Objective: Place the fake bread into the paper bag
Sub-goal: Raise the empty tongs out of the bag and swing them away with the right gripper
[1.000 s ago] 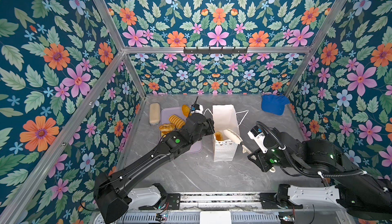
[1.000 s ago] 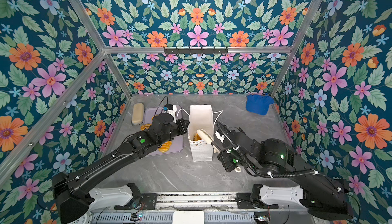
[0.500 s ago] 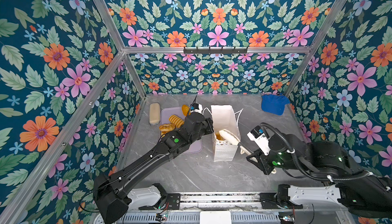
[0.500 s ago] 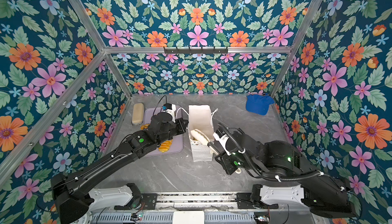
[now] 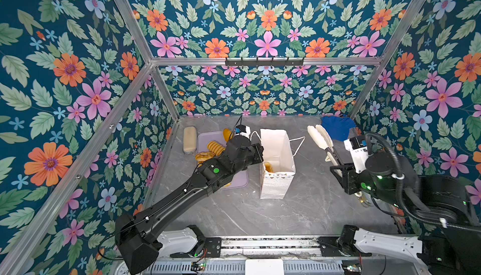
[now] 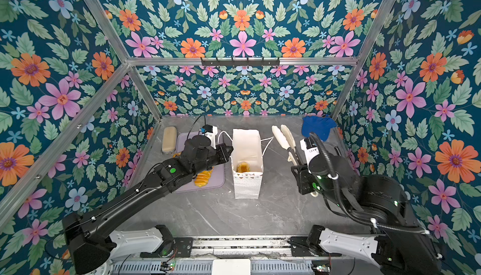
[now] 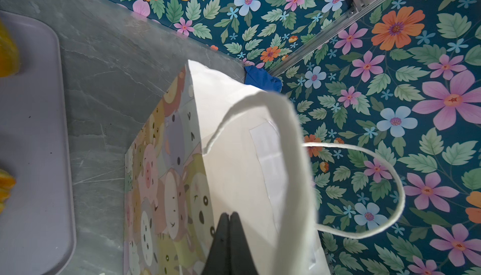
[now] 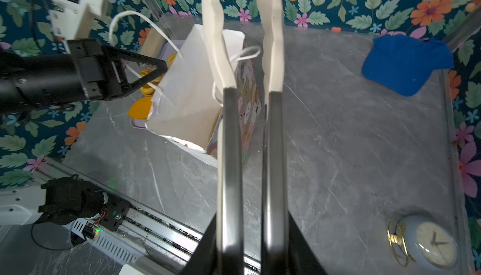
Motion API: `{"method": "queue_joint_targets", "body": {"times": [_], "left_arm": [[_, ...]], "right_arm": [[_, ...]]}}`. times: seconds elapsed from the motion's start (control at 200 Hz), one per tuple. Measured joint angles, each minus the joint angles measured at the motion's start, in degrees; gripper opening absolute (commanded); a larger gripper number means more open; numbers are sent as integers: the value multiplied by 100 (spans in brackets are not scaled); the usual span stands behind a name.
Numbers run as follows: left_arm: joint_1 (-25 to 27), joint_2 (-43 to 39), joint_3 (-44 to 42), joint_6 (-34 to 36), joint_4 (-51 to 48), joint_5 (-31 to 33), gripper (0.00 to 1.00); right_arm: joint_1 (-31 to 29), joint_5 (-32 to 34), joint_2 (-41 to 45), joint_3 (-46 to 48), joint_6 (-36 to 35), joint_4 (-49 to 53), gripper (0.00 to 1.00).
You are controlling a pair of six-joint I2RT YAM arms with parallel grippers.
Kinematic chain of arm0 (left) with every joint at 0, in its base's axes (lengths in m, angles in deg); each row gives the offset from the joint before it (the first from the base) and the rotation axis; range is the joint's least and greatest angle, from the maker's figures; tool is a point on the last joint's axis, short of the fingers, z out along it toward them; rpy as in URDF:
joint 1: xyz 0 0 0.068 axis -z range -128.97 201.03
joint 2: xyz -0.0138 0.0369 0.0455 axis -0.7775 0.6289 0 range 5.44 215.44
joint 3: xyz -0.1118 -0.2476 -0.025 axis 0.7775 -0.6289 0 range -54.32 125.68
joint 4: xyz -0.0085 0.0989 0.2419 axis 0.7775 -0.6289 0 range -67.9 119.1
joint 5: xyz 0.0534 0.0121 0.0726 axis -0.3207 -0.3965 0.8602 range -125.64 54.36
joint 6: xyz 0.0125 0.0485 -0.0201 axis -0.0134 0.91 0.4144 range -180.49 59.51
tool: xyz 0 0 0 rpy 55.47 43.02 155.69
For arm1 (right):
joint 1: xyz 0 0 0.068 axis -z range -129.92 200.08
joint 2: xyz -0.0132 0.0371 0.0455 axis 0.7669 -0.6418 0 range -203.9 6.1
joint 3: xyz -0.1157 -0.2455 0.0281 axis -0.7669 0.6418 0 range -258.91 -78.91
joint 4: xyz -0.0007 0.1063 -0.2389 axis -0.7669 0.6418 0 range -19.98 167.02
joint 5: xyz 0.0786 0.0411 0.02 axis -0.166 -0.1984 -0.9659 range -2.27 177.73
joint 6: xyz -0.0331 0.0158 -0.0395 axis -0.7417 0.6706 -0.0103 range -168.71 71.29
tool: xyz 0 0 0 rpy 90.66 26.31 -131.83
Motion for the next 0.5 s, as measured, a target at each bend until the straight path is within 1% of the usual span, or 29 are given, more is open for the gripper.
{"method": "queue_joint_targets", "body": {"times": [0.21, 0.295, 0.4, 0.5], "left_arm": [[0, -85, -2, 0, -17, -17, 0], [-4, -160, -2, 0, -66, -17, 0], [-31, -280, -72, 0, -90, -15, 0], [-76, -367, -195, -2, -120, -13, 0]], "right_arm": [[1515, -1327, -236, 734, -208, -535, 30], [2041, -1858, -271, 955, -254, -785, 30], [2575, -2448, -459, 1202, -363, -1099, 29], [2916, -2894, -708, 1322, -428, -1344, 28]]}}
